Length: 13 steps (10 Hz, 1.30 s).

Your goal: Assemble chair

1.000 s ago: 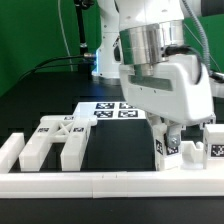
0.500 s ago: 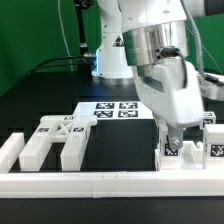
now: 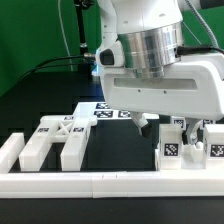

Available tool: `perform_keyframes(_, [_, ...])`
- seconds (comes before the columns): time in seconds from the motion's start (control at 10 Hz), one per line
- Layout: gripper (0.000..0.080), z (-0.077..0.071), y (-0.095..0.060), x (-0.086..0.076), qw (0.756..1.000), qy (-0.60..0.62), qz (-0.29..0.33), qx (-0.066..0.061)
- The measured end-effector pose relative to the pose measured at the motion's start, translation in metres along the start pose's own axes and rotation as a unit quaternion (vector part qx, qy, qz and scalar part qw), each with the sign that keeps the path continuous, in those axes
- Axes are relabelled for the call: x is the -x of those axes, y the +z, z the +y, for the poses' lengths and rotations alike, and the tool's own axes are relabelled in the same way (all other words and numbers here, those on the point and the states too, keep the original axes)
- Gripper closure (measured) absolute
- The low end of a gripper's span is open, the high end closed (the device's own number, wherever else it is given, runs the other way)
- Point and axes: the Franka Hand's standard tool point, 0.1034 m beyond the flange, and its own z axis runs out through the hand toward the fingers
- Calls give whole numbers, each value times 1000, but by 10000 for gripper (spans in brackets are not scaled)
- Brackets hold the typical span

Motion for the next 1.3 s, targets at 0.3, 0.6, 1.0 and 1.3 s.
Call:
perform_keyframes(0.3, [151, -5, -2, -1, 978, -205, 11, 37])
perform_keyframes(0.6, [278, -7, 0, -2, 972, -230, 12, 36])
perform_keyframes(1.0, [515, -7, 0, -2, 993, -112, 16, 34])
perform_keyframes(1.3, [515, -9, 0, -3, 997, 76, 23, 17])
